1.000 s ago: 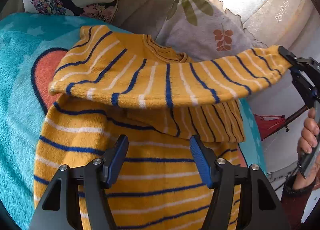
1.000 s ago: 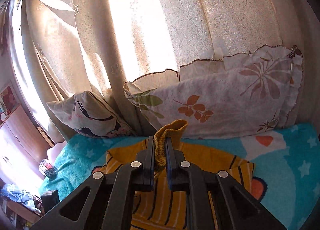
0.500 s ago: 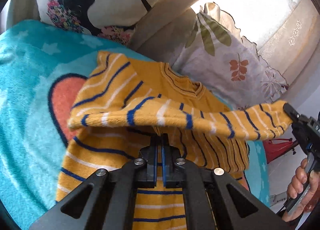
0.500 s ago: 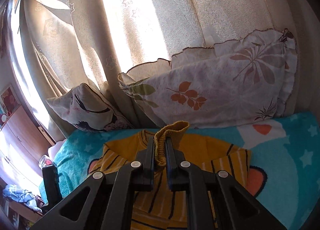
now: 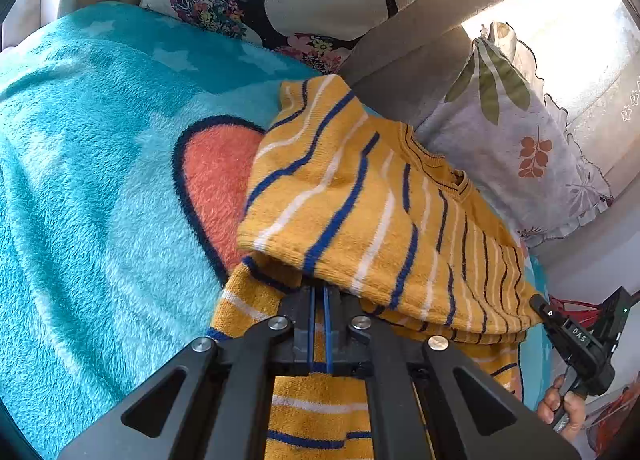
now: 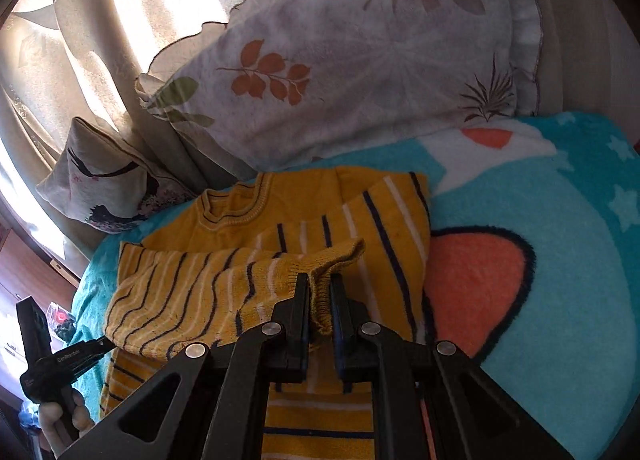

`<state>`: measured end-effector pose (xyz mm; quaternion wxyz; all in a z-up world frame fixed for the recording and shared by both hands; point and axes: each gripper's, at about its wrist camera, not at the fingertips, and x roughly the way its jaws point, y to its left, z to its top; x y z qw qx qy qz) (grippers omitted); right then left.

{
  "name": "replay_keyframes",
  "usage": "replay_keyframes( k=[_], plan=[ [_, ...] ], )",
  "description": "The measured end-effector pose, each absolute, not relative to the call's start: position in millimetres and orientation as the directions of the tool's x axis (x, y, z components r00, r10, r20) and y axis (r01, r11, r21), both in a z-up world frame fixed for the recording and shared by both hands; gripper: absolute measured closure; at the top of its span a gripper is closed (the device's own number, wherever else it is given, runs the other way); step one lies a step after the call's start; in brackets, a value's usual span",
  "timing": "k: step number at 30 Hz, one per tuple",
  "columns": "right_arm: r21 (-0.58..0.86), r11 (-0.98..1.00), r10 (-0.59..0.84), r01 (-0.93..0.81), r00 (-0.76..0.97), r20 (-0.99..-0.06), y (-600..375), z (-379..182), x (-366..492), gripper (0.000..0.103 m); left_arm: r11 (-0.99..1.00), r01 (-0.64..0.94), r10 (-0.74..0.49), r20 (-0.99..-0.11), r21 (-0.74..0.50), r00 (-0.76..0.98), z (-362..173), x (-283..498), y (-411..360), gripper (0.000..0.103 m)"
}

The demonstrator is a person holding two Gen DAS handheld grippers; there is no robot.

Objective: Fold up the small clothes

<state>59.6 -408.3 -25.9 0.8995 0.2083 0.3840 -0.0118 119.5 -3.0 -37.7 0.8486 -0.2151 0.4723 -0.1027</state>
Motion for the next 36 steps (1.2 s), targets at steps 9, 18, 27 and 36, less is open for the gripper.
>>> replay_keyframes(
  k=[9,18,27,36],
  plan=[
    [0.399,0.875,0.105,0.276,0.695,-0.711,-437,-43,29,0.07,0.858,-0.022,-0.419,-0.723,-0.514,0.549,-31,83,44,0.099],
    [0.5,0.834,0.242,0.233,0.661,-0.711,-448,-53,-52,0.052,0.856,0.056,-0.466,-0.722,-0.513,0.511,-33,45,55,0.063],
    [0.69,0.716,0.505,0.107,0.602,-0.618,-424,-80,-112,0.052,0.785,0.13,-0.592,-0.673,-0.605,0.443,-51,2,39,0.055],
    [0.788,0.614,0.642,-0.037,0.605,-0.472,-396,-88,-173,0.052,0.698,0.206,-0.696,-0.581,-0.686,0.422,-56,-79,47,0.063]
  ],
)
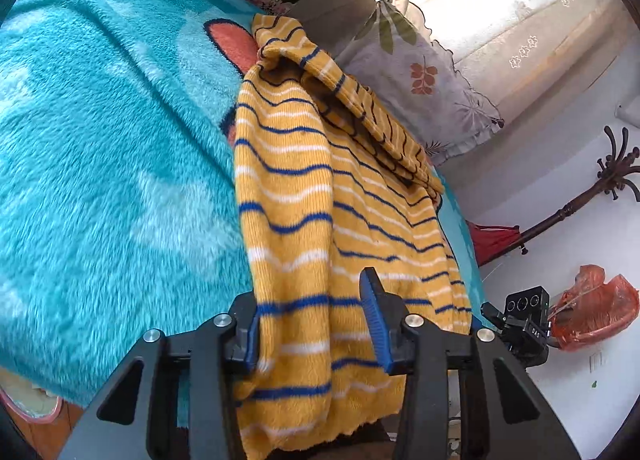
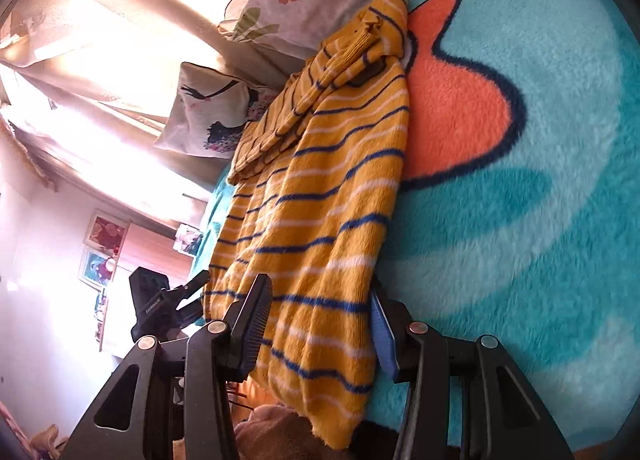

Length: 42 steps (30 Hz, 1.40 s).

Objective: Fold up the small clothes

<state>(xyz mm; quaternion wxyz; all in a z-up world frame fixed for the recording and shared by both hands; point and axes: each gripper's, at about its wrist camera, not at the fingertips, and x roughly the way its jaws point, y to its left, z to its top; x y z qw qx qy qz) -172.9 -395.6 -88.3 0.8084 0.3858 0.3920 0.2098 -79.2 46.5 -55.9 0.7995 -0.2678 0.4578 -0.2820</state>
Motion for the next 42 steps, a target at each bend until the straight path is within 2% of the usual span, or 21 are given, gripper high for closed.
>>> replay_keyframes(
  k=[5,10,14,19,21,22,23,25,32,38,42],
  plan=[
    [0.848,0.527,0.695,-0.06,0.605,-0.389,-387,-101,-200,0.049,0.656,0.214,-0.732,-0.541,-0.724,0.414,-58,-111,49,0.063],
    [0.901,0.426,0.751,-0.079,0.586,-0.304,-383,-123,-218,0.049,0.704,0.258,-0.696,-0.571,-0.661,0.436,-51,-125,40,0.063],
    [0.904,0.419,0.75,-0.083,0.593,-0.293,-373,-128,-228,0.049,0.751,0.291,-0.654,-0.604,-0.593,0.456,-47,-133,29,0.06],
    [0.878,0.471,0.755,-0.083,0.553,-0.353,-347,-136,-232,0.049,0.777,0.281,-0.624,-0.631,-0.563,0.461,-47,-137,26,0.061],
    [0.875,0.476,0.754,-0.084,0.551,-0.357,-341,-137,-229,0.057,0.797,0.277,-0.6,-0.652,-0.537,0.464,-46,-139,23,0.066],
    [0.87,0.486,0.749,-0.084,0.554,-0.365,-339,-135,-228,0.069,0.813,0.268,-0.58,-0.673,-0.517,0.459,-47,-139,22,0.089],
    [0.86,0.503,0.736,-0.08,0.561,-0.379,-339,-133,-228,0.083,0.822,0.254,-0.567,-0.692,-0.51,0.446,-48,-136,22,0.094],
    [0.841,0.535,0.715,-0.084,0.575,-0.397,-338,-124,-228,0.092,0.804,0.228,-0.588,-0.677,-0.549,0.443,-47,-133,33,0.095],
    [0.783,0.58,0.726,-0.225,0.578,-0.372,-340,-71,-261,0.094,0.734,0.25,-0.654,-0.559,-0.631,0.51,-3,-163,69,0.097],
    [0.773,0.587,0.719,-0.239,0.594,-0.362,-343,-62,-266,0.096,0.762,0.28,-0.632,-0.576,-0.583,0.519,4,-169,61,0.097],
    [0.745,0.62,0.699,-0.244,0.604,-0.384,-338,-47,-235,0.096,0.752,0.281,-0.635,-0.543,-0.596,0.55,20,-149,63,0.097]
  ],
)
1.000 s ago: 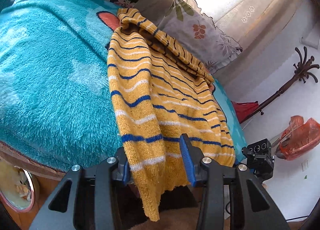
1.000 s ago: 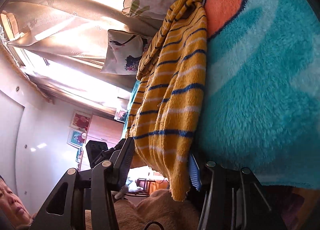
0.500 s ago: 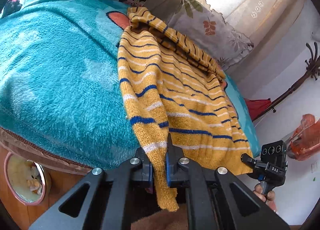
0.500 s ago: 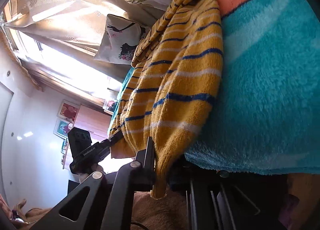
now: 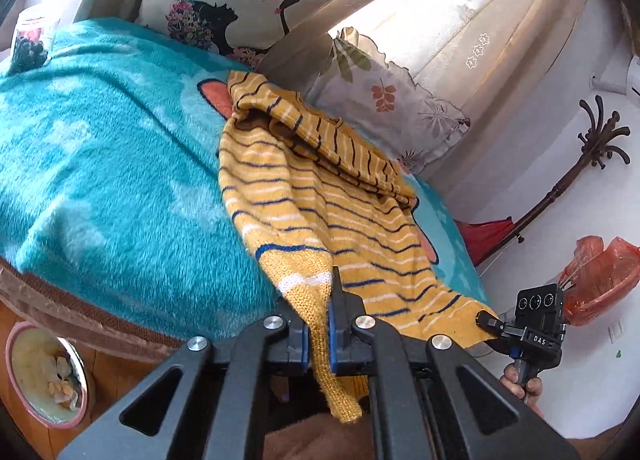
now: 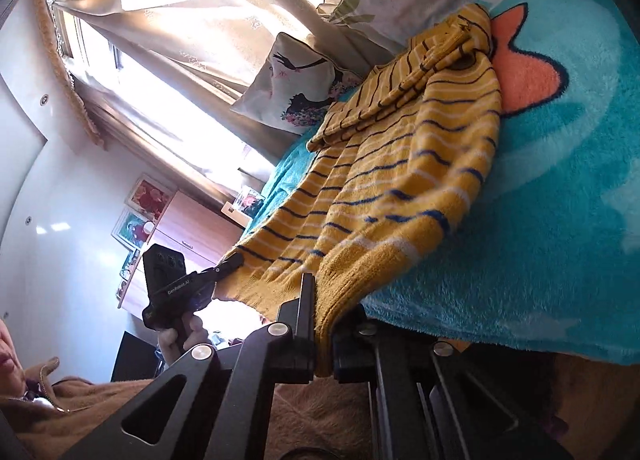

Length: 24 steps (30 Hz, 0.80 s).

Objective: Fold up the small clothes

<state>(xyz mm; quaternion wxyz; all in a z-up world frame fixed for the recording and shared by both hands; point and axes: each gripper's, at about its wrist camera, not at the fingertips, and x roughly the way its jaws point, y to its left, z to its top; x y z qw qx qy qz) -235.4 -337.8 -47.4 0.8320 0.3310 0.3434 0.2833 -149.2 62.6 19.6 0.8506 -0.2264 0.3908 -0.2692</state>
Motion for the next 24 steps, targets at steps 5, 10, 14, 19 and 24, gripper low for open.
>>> replay_keyframes(
  k=[5,10,14,19,24],
  plan=[
    [0.684,0.672,0.662,-0.284,0.645,-0.382,-339,-6,-196,0.096,0.776,0.318,-0.607,-0.513,-0.544,0.607,61,-113,53,0.097],
    [0.609,0.737,0.607,-0.294,0.685,-0.404,-347,31,-141,0.096,0.818,0.31,-0.557,-0.528,-0.485,0.642,92,-47,30,0.097],
    [0.577,0.77,0.571,-0.273,0.697,-0.433,-352,53,-76,0.096,0.831,0.267,-0.536,-0.572,-0.488,0.621,95,26,9,0.097],
    [0.531,0.83,0.482,-0.173,0.701,-0.526,-360,49,18,0.096,0.876,0.183,-0.46,-0.664,-0.445,0.589,69,118,-18,0.097],
    [0.558,0.83,0.42,-0.012,0.671,-0.611,-385,5,106,0.096,0.856,0.07,-0.478,-0.734,-0.512,0.483,14,196,-22,0.097]
  ],
)
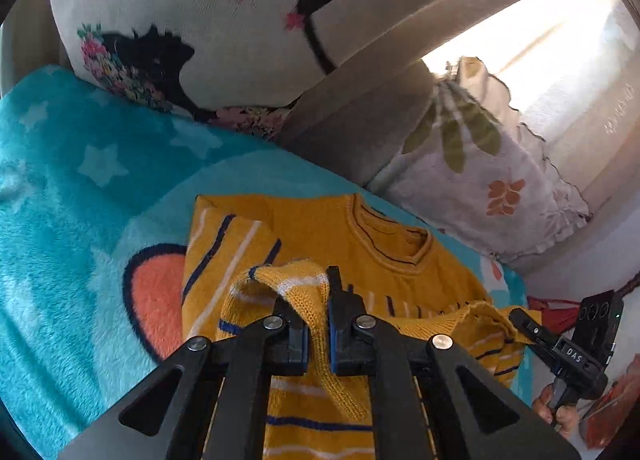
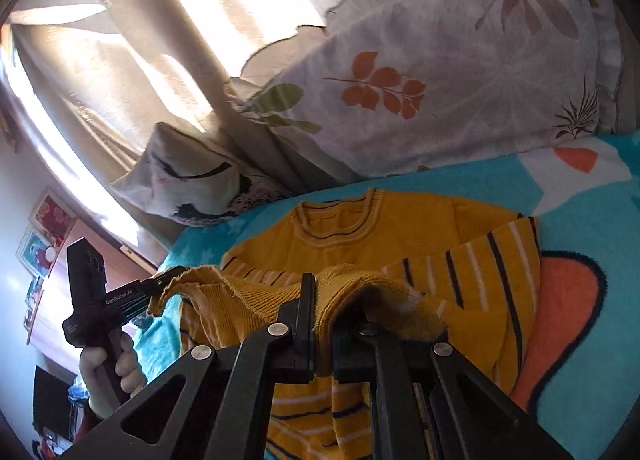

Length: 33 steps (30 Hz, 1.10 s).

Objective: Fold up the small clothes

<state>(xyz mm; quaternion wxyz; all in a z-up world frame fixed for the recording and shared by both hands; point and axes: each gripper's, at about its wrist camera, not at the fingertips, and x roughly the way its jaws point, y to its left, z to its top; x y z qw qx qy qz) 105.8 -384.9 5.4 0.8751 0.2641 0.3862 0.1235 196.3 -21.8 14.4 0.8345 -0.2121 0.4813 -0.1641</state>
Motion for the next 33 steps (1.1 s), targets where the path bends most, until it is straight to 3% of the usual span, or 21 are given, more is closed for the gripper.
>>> replay_keyframes(
  k=[6,8,11,17,22,26,33],
  plan=[
    [0.666,0.74,0.467,0.089,0.645,-0.605,-409,-35,151,0.09,0.731,0.06,-0.633,-0.643,-0.68,0.431,-11,224,-7,0.093],
    [0.705,0.7,0.486,0.111,0.649,-0.585,-417,-43,158,0.069,0.668,0.056,-0.686,-0.586,-0.742,0.431,-13,228,2,0.075],
    [0.718,0.67,0.429,0.185,0.693,-0.579,-432,-52,163,0.037,0.639,0.028,-0.69,-0.558,-0.768,0.461,-15,232,13,0.063],
    [0.779,0.584,0.425,0.227,0.732,-0.532,-458,-56,160,0.035,0.736,0.045,-0.611,-0.633,-0.676,0.475,-8,220,20,0.063],
    [0.629,0.76,0.363,0.164,0.695,-0.62,-449,-32,126,0.035,0.831,0.111,-0.526,-0.704,-0.545,0.478,-1,191,24,0.059],
    [0.523,0.843,0.314,0.122,0.68,-0.663,-444,-22,83,0.035,0.864,0.172,-0.491,-0.722,-0.473,0.488,-2,154,30,0.044],
    [0.516,0.852,0.352,0.088,0.634,-0.689,-428,-43,34,0.035,0.882,0.228,-0.472,-0.787,-0.413,0.397,-40,116,15,0.041]
  ],
)
